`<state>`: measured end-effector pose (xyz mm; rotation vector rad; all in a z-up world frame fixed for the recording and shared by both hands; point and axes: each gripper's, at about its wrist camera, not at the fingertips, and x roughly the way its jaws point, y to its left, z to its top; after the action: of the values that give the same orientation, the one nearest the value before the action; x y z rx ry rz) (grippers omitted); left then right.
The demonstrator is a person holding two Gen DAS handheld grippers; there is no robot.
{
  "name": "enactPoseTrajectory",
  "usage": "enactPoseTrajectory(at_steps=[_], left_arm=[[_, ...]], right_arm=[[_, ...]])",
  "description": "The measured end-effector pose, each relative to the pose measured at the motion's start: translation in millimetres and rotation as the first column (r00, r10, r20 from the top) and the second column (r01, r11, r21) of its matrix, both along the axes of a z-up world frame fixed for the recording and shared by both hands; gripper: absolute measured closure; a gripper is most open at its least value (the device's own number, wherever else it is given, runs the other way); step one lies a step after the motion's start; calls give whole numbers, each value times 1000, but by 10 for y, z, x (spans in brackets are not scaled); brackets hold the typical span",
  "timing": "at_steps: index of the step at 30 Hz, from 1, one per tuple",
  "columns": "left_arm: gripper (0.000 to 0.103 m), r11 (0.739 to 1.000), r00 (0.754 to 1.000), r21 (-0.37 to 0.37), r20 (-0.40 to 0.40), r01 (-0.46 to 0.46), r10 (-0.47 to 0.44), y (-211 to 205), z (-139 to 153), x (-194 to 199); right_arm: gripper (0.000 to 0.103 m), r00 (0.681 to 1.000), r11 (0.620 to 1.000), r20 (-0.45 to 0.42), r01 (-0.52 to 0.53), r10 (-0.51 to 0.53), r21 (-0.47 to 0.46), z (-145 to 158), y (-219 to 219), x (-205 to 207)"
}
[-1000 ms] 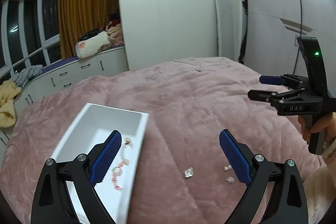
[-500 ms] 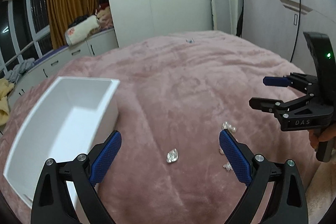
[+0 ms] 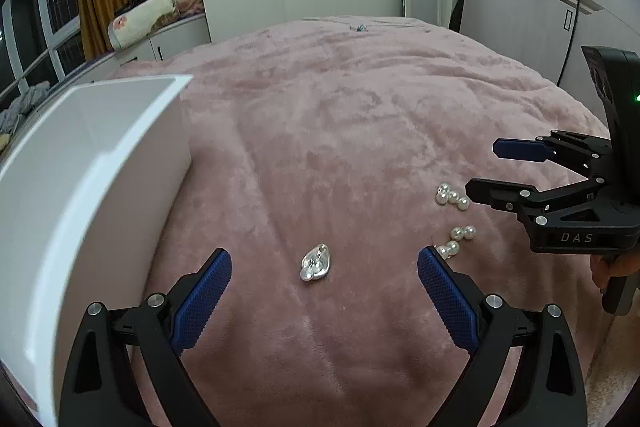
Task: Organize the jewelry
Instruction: 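Withdraw both tools toward the remaining pearl earrings and silver pendant, then grasp the silver pendant with the left tool while the right tool grasps a pearl earring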
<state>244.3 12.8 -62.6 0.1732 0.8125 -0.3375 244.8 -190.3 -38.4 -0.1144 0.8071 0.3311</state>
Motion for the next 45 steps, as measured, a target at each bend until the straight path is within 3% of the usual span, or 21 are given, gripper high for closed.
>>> enactPoseTrajectory(at_steps=[8, 10, 14, 19, 31, 35, 38, 45], left_arm=[[10, 998, 997, -61, -71, -24, 19, 46, -214, 141], [19, 998, 996, -63, -85, -18, 12, 37, -254, 167], [22, 998, 995, -66, -103, -11, 4, 23, -324, 203], [36, 998, 993, -69, -119, -10, 2, 5, -392, 246], [61, 994, 988, -101, -149, -46, 30, -11, -451, 364], [67, 992, 986, -113, -158, -63, 45, 17, -456, 389], [77, 989, 984, -133, -173, -69, 45, 40, -451, 396], [79, 986, 982, -149, -183, -68, 40, 62, -428, 356]], right_arm=[[45, 999, 1000, -53, 7, -6, 21, -188, -17, 101], [47, 998, 1000, -66, 1, 1, 22, -233, -3, 122], [51, 996, 1000, -84, -14, 15, 13, -304, 30, 154], [58, 995, 1000, -96, -18, 20, 22, -365, 25, 173], [86, 991, 996, -130, -1, 12, 87, -371, -70, 186], [90, 990, 996, -138, -6, 19, 94, -368, -71, 178], [91, 990, 995, -140, -7, 20, 96, -360, -89, 155], [91, 991, 995, -131, -15, 28, 99, -306, -82, 59]])
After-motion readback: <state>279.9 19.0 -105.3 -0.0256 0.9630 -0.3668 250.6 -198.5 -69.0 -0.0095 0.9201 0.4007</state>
